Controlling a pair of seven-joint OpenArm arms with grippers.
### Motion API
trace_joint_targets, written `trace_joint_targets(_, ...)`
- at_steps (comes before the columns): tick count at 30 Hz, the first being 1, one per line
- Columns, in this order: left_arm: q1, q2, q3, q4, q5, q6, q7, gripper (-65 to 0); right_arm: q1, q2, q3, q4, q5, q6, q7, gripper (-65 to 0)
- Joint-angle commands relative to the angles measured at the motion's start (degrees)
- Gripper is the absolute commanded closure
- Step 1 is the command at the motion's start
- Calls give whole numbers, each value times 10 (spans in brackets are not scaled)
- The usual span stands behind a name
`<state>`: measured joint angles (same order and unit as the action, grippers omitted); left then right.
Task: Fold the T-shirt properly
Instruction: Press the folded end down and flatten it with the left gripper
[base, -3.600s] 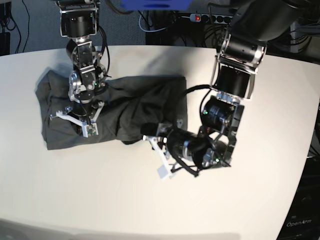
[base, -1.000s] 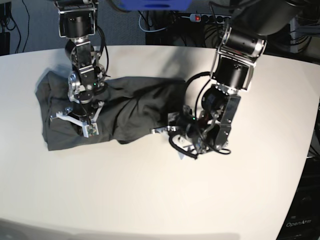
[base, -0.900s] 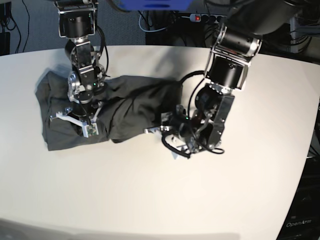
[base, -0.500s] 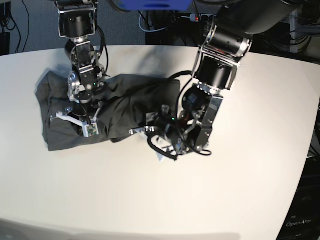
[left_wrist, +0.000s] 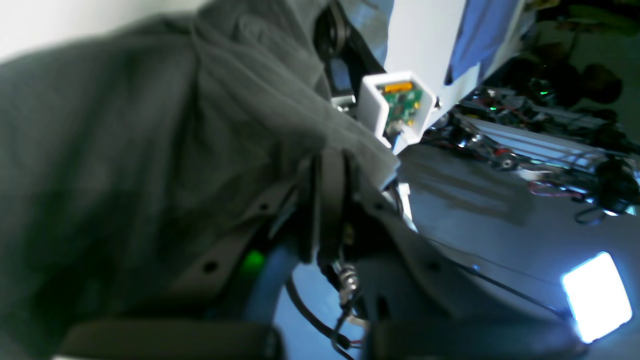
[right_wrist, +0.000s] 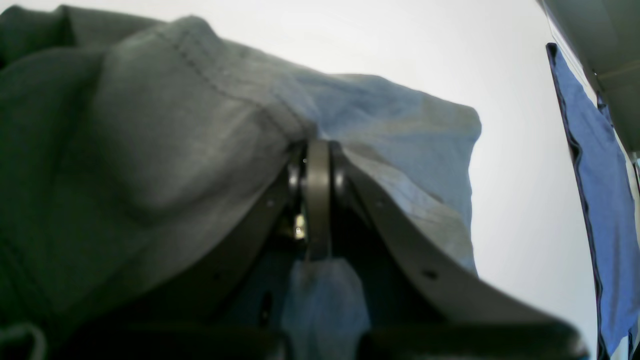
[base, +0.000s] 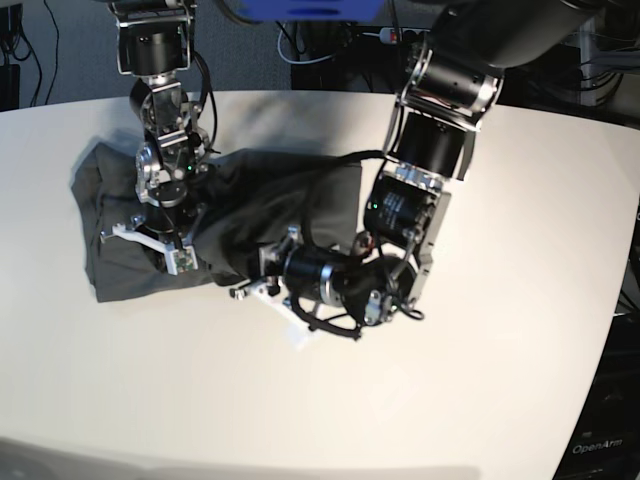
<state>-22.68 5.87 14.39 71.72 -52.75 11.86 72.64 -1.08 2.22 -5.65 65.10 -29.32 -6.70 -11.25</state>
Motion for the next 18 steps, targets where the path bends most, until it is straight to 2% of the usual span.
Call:
trace_joint_targets(1, -15, 8, 2, 9, -23, -3, -2, -19, -35, 3, -3, -40, -25, 62, -105, -1)
trace_joint_targets(6, -9, 0, 2, 14, -51, -3, 2, -19, -35, 11, -3, -40, -25, 62, -105, -1)
trace_joint_targets(9, -5, -29, -2, 14, -88, -3, 1, -19, -35, 12, -3, -40, -25, 62, -105, -1)
trace_joint_targets(13, -3, -92, -3, 14, -125, -3, -2, -19, -35, 19, -3, -40, -25, 62, -105, -1)
trace_joint_targets(15, -3, -112, -3, 14, -130, -3, -2, -19, -35, 19, -3, -40, -25, 62, -105, -1)
trace_joint_targets(18, -2, -124, -3, 14, -127, -3, -3, -19, -34, 19, -3, -40, -25, 62, -106, -1)
